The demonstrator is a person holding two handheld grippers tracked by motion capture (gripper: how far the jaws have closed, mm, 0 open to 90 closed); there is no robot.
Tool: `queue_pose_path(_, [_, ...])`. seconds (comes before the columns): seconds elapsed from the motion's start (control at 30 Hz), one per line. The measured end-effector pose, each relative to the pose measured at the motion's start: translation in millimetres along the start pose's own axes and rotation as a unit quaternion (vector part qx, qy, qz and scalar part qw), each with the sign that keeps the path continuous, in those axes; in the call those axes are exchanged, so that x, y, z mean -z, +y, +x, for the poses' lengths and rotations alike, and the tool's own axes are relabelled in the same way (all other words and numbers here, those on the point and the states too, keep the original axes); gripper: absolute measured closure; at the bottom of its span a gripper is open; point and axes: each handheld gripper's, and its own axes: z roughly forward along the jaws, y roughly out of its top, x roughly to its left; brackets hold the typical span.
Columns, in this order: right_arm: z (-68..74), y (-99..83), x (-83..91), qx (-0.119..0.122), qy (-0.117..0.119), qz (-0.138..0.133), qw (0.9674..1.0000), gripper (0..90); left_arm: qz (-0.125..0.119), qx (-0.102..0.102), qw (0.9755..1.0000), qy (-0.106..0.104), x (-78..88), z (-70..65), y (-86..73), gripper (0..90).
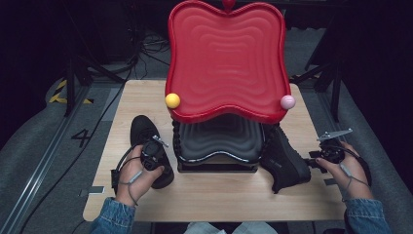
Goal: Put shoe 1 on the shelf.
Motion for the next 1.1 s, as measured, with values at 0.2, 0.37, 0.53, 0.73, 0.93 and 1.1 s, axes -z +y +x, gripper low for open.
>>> queue_pose_path(0.2, [0.9,-2.3,2.1,-0.001,-0.004,-0.003,1.0000,40.3,0.000,-0.008,1.0000,-0.006,11.8,-0.8,2.8,88.2])
queue_pose_path(0.37, [1.7,-2.3,3.7,-0.001,-0.003,-0.005,1.0000,40.3,-0.004,-0.016,0.9993,-0.034,29.3,-5.7,2.9,88.1])
queue_pose_path(0.53, [1.3,-2.6,3.1,0.001,-0.001,-0.004,1.0000,40.3,0.002,-0.026,0.9995,-0.016,43.8,-10.6,4.4,88.1])
queue_pose_path(0.73, [2.0,-2.1,2.3,0.002,-0.002,-0.001,1.0000,40.2,0.005,-0.038,0.9993,-0.002,67.1,-18.4,8.9,88.1])
queue_pose_path(0.93, [-0.2,-3.6,3.8,-0.001,-0.002,-0.004,1.0000,40.2,0.012,-0.051,0.9986,0.003,94.4,-26.9,18.4,88.0])
queue_pose_path(1.1, [-2.6,-5.7,6.1,-0.004,-0.003,-0.005,1.0000,40.2,0.008,-0.058,0.9983,0.002,114.6,-33.7,24.3,88.0])
